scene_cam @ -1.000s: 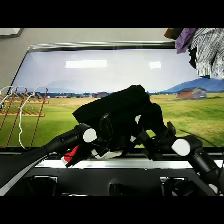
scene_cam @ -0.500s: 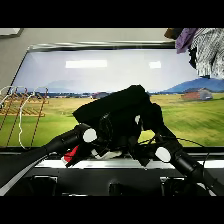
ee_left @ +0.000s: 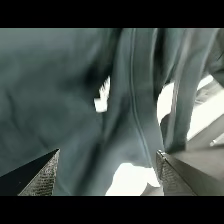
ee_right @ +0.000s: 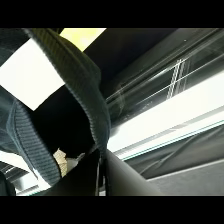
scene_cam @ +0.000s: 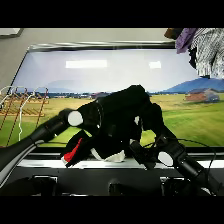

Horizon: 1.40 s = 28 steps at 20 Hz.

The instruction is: Fold the clothes and pants, and hang the long-sleeved shirts on hangers.

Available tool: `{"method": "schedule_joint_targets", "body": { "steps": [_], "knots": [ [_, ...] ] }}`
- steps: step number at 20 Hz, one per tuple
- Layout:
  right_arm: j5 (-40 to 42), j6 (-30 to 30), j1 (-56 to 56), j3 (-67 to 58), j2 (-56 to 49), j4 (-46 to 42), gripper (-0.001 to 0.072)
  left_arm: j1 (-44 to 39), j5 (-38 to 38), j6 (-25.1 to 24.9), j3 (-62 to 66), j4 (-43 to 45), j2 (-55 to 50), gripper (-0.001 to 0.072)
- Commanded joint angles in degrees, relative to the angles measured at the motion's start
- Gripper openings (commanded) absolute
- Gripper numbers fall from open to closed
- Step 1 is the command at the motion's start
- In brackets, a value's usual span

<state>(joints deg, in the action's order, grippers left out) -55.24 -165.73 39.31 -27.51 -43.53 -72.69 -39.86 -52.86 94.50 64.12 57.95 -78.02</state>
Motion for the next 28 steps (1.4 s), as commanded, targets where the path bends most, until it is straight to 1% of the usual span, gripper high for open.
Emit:
{"method": "schedule_joint_targets", "body": {
  "steps": [1,3,5,6,7,10,11,13,14,15,18,23,26,28],
  "knots": [
    [-0.81,1.20,0.07,-0.09,0.79,-0.50,0.0046,2.12,2.10,-15.80,8.39,0.59,-3.74,0.0696],
    [-0.83,1.81,0.07,-0.09,0.79,-0.52,0.0046,-0.68,0.52,-23.34,15.43,0.76,-9.60,0.0695],
    [-0.85,2.14,0.07,-0.09,0.79,-0.59,0.0046,-4.50,-1.57,-31.06,21.31,3.30,-15.06,0.0695],
    [-0.85,2.29,0.07,-0.09,0.79,-0.59,0.0046,-6.40,-1.70,-33.27,23.32,5.46,-17.07,0.0695],
    [-0.85,2.27,0.07,-0.09,0.79,-0.59,0.0046,-7.85,-1.51,-33.92,24.70,7.56,-18.45,0.0695],
    [-1.07,2.82,0.07,-0.09,0.79,-0.57,0.0046,-10.19,2.84,-33.75,25.86,12.46,-20.15,0.0692],
    [-1.36,3.10,0.07,-0.09,0.79,-0.61,0.0046,-10.23,5.09,-32.09,25.88,14.32,-20.17,0.0661],
    [-1.88,3.43,0.07,-0.09,0.79,-0.61,0.0046,-9.84,9.25,-27.85,25.88,19.71,-20.17,0.0661],
    [-1.88,3.98,0.07,-0.09,0.79,-0.59,0.0046,-9.51,10.82,-26.62,25.88,21.81,-20.20,0.0661],
    [-1.88,4.26,0.07,-0.09,0.79,-0.61,0.0046,-9.09,11.65,-26.51,25.88,22.71,-20.20,0.0661],
    [-1.84,4.66,0.07,-0.09,0.79,-0.76,0.0046,-7.61,12.70,-26.32,25.86,22.64,-20.48,0.0661],
    [-1.84,4.63,0.07,-0.09,0.79,-2.16,0.0046,-8.46,17.27,-26.29,25.92,21.55,-23.04,0.0661],
    [-1.86,4.61,0.07,-0.09,0.79,-2.75,0.0046,-8.81,18.14,-26.32,25.92,18.45,-23.89,0.0661],
    [-1.86,4.61,0.07,-0.09,0.79,-2.86,0.0046,-8.81,19.37,-26.23,25.90,17.90,-24.09,0.0659]
  ]
}}
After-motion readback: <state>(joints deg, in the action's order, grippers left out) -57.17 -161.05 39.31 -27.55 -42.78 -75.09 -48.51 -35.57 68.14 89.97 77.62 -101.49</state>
